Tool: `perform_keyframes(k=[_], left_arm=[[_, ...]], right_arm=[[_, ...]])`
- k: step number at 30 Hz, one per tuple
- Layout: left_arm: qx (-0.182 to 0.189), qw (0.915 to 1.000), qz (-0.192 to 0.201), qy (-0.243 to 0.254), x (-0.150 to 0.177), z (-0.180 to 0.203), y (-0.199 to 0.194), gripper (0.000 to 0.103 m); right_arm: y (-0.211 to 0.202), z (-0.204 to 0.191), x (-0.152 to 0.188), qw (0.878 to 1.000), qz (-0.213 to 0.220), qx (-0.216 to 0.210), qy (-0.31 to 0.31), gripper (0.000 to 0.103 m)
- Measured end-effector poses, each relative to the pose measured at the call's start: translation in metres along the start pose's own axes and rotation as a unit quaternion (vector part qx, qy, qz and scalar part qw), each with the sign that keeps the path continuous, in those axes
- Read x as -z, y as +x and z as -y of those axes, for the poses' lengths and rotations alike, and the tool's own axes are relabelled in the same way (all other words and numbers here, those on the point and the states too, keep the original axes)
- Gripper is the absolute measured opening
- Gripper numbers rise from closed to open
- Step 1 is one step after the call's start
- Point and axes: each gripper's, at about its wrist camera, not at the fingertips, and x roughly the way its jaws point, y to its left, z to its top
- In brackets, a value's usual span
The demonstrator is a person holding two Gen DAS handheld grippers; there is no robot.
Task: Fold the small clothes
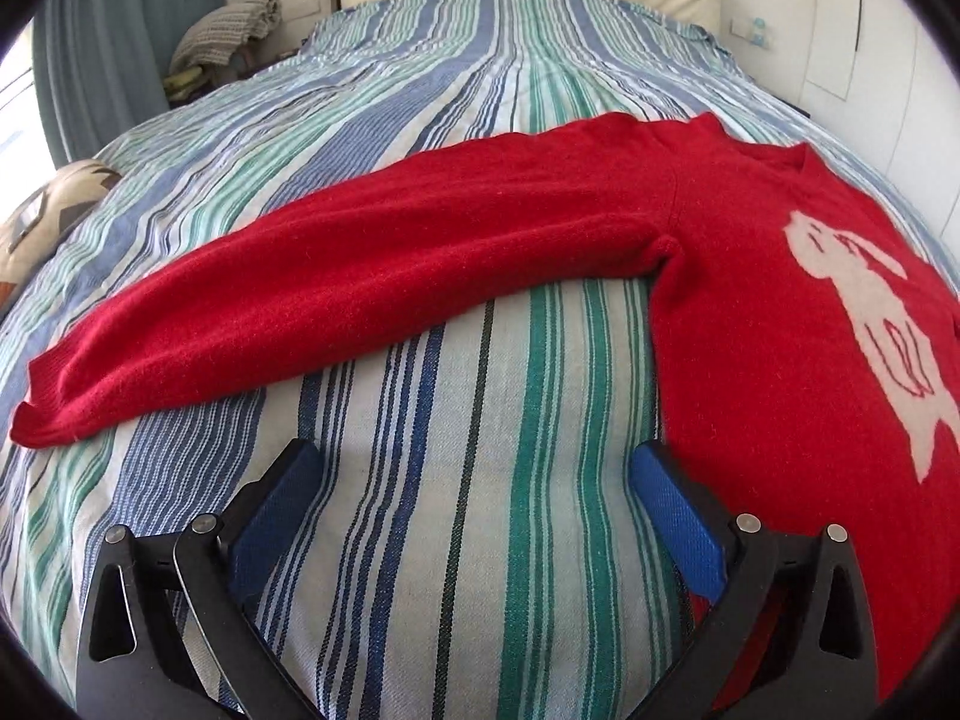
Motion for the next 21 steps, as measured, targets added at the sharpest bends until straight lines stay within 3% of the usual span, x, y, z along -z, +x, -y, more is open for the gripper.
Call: perform_keyframes(k=[21], left_arm=[[-0.002, 1.0000, -0.001, 0.000, -0.0018, 0.0002, 0.0045, 0.103]], right_arm=[[0.0040, 0.0048, 0.0013, 1.000, -0.005, -0.009, 0.019, 0.082]])
